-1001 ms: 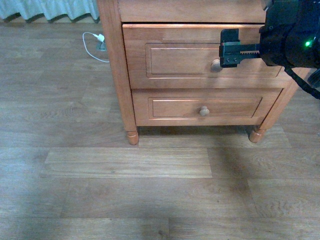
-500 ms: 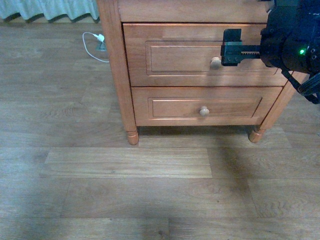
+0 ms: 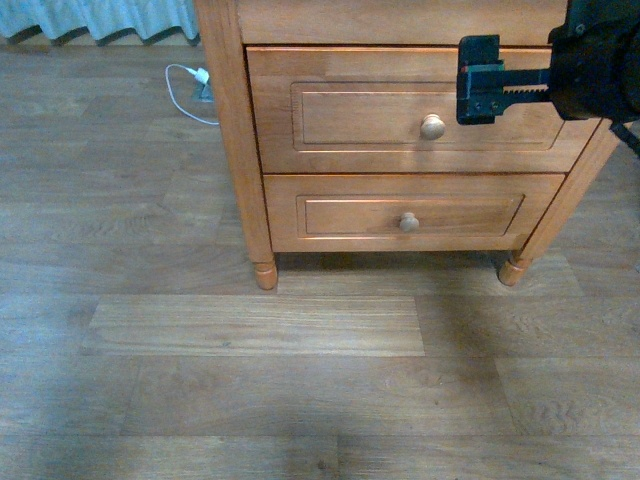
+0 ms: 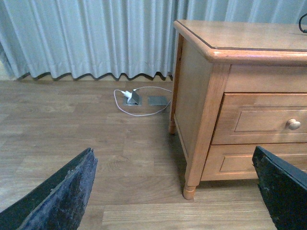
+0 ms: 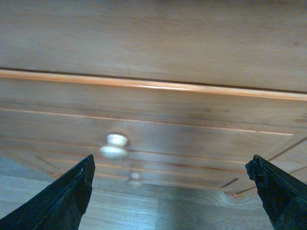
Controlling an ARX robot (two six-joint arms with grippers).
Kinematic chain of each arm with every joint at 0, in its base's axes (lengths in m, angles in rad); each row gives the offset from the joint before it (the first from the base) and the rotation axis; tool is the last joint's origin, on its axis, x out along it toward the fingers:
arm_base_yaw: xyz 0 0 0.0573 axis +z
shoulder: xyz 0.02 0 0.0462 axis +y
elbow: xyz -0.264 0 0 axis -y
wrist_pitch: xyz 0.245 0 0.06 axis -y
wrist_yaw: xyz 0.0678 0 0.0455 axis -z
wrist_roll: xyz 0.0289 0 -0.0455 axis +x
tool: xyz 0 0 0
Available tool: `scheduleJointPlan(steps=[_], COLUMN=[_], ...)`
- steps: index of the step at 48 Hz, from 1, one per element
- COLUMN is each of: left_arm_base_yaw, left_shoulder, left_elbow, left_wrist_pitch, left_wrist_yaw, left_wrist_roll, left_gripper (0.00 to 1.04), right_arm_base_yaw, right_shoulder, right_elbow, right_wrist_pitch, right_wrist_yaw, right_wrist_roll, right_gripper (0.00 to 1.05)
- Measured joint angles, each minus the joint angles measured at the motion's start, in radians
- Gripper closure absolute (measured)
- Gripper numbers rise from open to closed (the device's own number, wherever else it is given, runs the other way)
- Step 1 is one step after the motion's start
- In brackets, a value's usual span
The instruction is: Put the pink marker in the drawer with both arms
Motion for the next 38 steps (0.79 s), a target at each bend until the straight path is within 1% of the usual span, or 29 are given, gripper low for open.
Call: scheduleJointPlan(steps=[5, 11, 14, 24, 31, 38], left_arm_base_yaw=[0.0, 0.0, 0.0, 0.0, 0.0, 0.0], left_shoulder=[0.0, 0.0, 0.0, 0.0, 0.0, 0.0], left_elbow=[0.0, 0.0, 0.0, 0.0, 0.0, 0.0], left_wrist_pitch=[0.0, 0.0, 0.0, 0.0, 0.0, 0.0], left_wrist_yaw=[0.0, 0.0, 0.0, 0.0, 0.0, 0.0], left_wrist_roll=[0.0, 0.0, 0.0, 0.0, 0.0, 0.0], left_gripper=[0.06, 0.06, 0.06, 0.06, 0.06, 0.06], right_arm_base_yaw=[0.002, -0.008, -0.018, -0.045, -0.045, -0.046], right_shoulder=[-0.116, -0.356, -0.476, -0.812, -0.986, -1.018], right_elbow=[-0.063, -0.18, -0.232, -0.354, -0.425, -0.434], right_wrist_pitch=[-0.049, -0.16, -0.223, -0.388, -0.443, -0.446], right_wrist_yaw=[-0.022, -0.046, -0.073, -0.107, -0.109, -0.109], right_wrist_roll=[0.003, 0.004, 0.009, 0.043, 0.065, 0.073], right_gripper=[0.08, 0.08, 0.08, 0.08, 0.08, 0.08])
